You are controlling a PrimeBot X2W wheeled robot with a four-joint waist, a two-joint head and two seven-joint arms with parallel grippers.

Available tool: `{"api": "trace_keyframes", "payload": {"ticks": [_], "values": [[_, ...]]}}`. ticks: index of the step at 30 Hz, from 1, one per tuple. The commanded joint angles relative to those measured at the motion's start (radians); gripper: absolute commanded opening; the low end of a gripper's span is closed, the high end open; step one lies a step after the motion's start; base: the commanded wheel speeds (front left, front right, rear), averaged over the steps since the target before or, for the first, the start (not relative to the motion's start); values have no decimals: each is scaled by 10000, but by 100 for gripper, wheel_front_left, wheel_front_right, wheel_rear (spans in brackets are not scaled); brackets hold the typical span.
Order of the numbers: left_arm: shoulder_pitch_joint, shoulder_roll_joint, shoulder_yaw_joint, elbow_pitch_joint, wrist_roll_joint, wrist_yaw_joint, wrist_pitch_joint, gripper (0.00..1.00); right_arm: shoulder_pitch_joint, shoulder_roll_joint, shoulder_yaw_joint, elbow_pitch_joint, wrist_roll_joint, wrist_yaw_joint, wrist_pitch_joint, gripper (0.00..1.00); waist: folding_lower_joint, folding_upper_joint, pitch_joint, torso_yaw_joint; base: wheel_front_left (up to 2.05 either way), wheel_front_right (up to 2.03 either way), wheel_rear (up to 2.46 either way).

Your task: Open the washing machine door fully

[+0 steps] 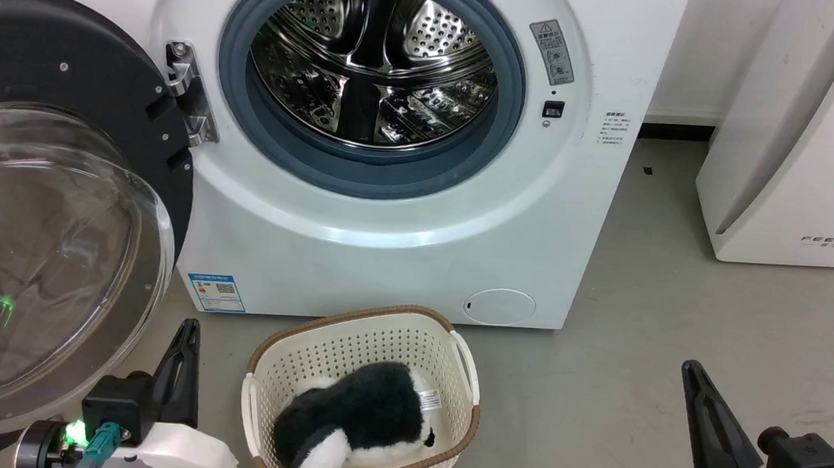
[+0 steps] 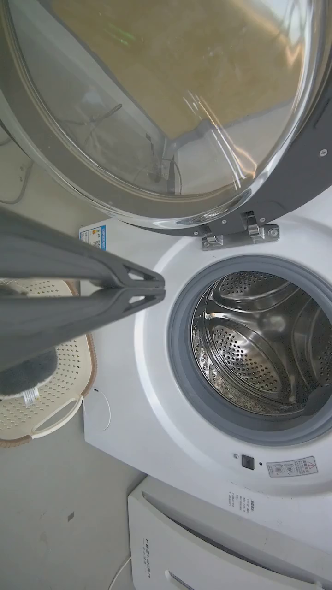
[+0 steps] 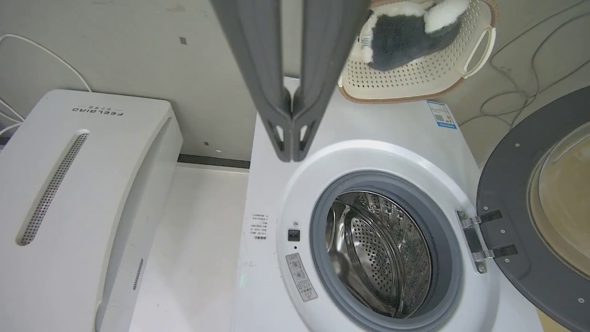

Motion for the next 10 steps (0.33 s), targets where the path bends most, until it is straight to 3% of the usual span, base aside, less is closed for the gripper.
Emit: {"api": "trace_keyframes", "payload": {"ticks": [1, 10], "values": [[-5, 2, -37, -74, 68, 70, 64, 0, -211, 15, 28, 14, -53, 4, 69, 0, 0, -1, 1, 6, 0, 0, 0], [-6, -9, -127, -158, 96, 117, 228, 0, -272, 17, 60, 33, -99, 4, 233, 0, 0, -1, 3, 27, 0, 0, 0]]}}
